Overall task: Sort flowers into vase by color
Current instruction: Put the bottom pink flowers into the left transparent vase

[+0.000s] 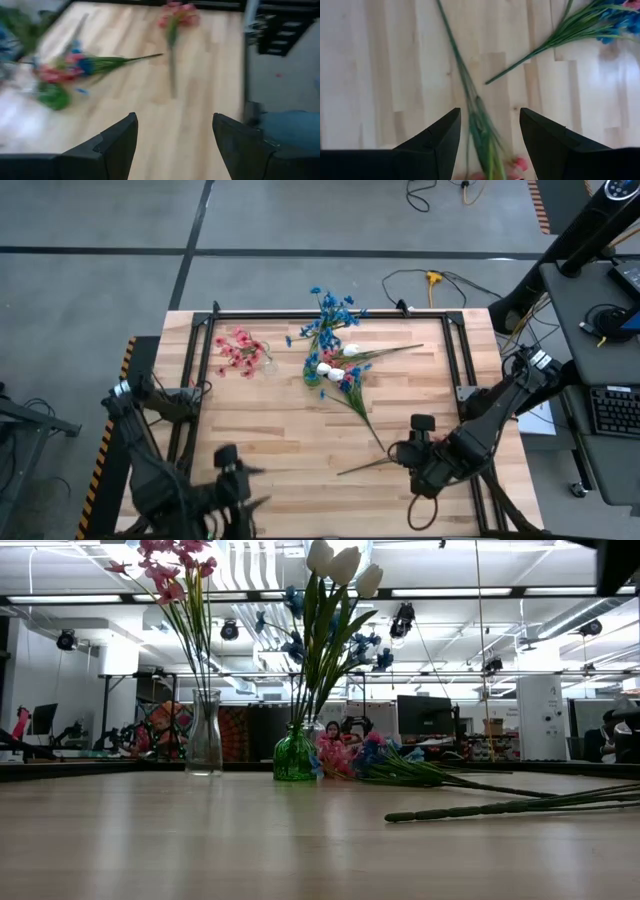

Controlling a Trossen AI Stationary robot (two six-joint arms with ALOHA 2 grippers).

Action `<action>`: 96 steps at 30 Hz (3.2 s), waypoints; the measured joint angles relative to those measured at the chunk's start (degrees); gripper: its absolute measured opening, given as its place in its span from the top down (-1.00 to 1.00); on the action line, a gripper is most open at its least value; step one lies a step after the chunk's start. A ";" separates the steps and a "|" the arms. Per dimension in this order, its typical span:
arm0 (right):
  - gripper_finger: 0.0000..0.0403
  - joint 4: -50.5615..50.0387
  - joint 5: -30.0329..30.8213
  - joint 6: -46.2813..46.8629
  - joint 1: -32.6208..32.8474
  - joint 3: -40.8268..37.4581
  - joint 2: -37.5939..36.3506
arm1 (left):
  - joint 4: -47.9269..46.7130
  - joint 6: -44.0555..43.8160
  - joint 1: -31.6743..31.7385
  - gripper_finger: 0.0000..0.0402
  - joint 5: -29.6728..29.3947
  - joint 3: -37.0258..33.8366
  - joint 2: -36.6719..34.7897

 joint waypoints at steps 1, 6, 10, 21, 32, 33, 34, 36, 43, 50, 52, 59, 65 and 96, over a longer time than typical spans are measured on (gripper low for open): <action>0.03 -0.02 0.49 1.04 0.76 0.00 0.04 | 2.11 -0.13 -0.53 -0.20 -0.19 0.04 1.27; 0.03 -0.07 0.57 4.76 3.82 0.00 0.04 | 14.12 8.87 1.06 -0.20 4.47 -0.68 10.08; 0.03 -0.02 0.58 7.48 5.60 0.00 0.05 | 18.91 15.03 5.51 -0.20 4.81 -0.23 16.78; 0.03 3.12 9.67 7.53 10.49 -0.12 0.13 | 42.37 35.45 18.74 -0.20 10.01 -1.41 27.67; 0.03 17.63 16.37 4.25 12.93 -6.09 0.15 | 57.39 45.83 28.01 -0.20 19.13 -1.45 33.75; 0.03 18.76 16.69 4.07 12.92 -6.80 0.15 | 59.14 46.95 28.46 -0.20 20.47 -1.47 34.36; 0.03 19.64 17.03 4.01 12.92 -7.48 0.15 | 61.52 47.91 28.89 -0.20 22.37 -1.47 34.82; 0.03 20.85 17.29 3.95 12.92 -8.69 0.15 | 64.96 48.72 29.73 -0.20 24.71 -1.41 35.95; 0.03 26.71 17.29 5.59 12.92 -12.77 0.15 | 66.00 47.73 32.33 -0.20 23.12 -1.46 39.77; 0.03 29.86 18.10 5.61 12.92 -14.38 0.15 | 66.91 47.02 33.65 -0.08 22.94 -1.41 40.60; 0.03 30.24 18.65 5.59 12.92 -14.38 0.15 | 66.88 47.01 33.92 0.05 22.10 -1.42 40.64; 0.03 31.32 20.07 4.93 12.92 -14.32 0.15 | 65.66 46.35 34.03 0.66 21.78 -1.43 40.64; 0.03 34.15 20.98 4.72 13.43 -14.29 0.15 | 65.28 44.47 34.03 0.95 20.96 -1.41 40.64; 0.03 44.57 44.11 -2.60 22.28 -14.32 0.15 | 28.34 25.36 18.52 1.00 3.16 -5.83 21.14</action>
